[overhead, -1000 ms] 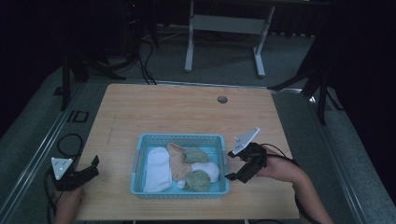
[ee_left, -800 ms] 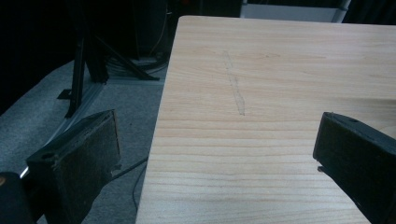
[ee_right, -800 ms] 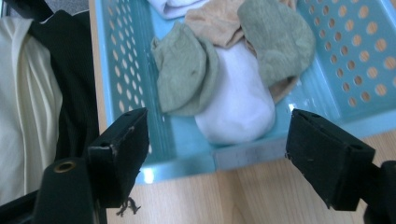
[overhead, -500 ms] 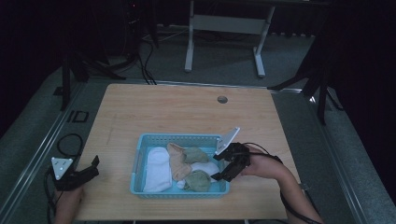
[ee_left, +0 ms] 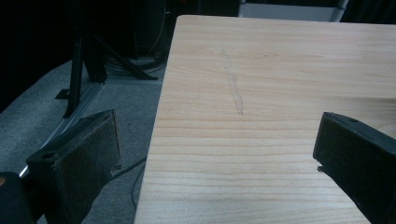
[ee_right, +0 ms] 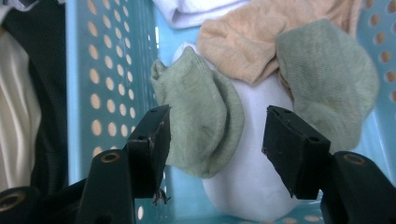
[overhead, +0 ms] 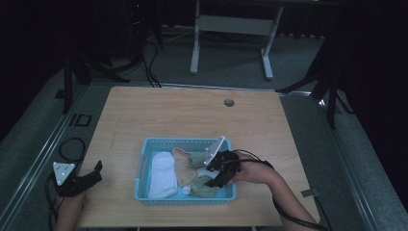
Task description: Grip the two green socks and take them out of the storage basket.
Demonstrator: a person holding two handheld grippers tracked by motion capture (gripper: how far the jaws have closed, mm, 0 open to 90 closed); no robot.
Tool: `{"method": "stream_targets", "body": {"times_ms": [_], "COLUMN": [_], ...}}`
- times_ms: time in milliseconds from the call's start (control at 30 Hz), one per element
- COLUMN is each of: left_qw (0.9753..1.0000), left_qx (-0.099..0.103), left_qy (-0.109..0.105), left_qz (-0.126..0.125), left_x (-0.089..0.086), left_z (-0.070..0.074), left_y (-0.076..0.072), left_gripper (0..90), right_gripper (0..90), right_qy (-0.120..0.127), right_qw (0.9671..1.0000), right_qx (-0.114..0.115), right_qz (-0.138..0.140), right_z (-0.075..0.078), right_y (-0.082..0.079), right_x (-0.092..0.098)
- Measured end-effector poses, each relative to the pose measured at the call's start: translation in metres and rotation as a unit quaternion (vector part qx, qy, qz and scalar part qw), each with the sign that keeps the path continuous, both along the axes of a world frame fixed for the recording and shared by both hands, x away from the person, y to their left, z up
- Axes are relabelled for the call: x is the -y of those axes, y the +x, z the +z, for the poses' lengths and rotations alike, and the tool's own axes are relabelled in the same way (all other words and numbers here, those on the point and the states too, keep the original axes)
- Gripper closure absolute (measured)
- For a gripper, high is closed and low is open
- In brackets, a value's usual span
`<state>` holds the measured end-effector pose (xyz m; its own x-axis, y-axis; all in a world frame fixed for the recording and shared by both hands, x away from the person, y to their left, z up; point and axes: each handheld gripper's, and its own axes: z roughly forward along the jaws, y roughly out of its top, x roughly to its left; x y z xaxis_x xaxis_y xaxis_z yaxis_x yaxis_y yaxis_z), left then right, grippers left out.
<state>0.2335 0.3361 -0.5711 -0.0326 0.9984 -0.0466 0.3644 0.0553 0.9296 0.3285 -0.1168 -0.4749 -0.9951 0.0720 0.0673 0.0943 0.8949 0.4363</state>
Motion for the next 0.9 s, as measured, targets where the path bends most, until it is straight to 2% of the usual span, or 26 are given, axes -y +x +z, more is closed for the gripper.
{"method": "stream_targets", "body": {"times_ms": [333,600,633,700,733,767,900], "left_qw": [1.0,1.0,1.0,1.0,1.0,1.0,1.0], "left_qx": [-0.001,-0.002,-0.002,-0.002,-0.002,-0.002,-0.003], "left_qy": [0.001,0.0,0.0,0.0,0.0,0.0,0.0], "left_qz": [0.0,0.001,0.0,0.0,0.0,0.0,0.001], "left_x": [0.0,0.0,0.0,0.0,0.0,0.0,0.0], "left_z": [0.0,0.0,0.0,0.0,0.0,0.0,0.0], "left_y": [0.0,0.0,0.0,0.0,0.0,0.0,0.0], "left_gripper": [0.4,0.4,0.4,0.3,0.4,0.4,0.4], "right_gripper": [47.5,51.8,61.6,71.4,71.4,76.8,79.7], "right_qy": [-0.023,-0.038,-0.044,-0.043,-0.043,-0.042,-0.033], "right_qw": [0.9996,0.9992,0.999,0.9989,0.9989,0.9988,0.9988], "right_qx": [-0.013,-0.01,-0.008,-0.01,-0.01,-0.009,-0.01], "right_qz": [0.008,0.008,0.009,0.017,0.017,0.023,0.035], "right_z": [-0.011,-0.02,-0.021,-0.02,-0.02,-0.017,-0.01], "right_y": [0.005,0.008,0.007,0.006,0.006,0.004,0.001], "right_x": [-0.015,-0.021,-0.022,-0.022,-0.022,-0.021,-0.019]}}
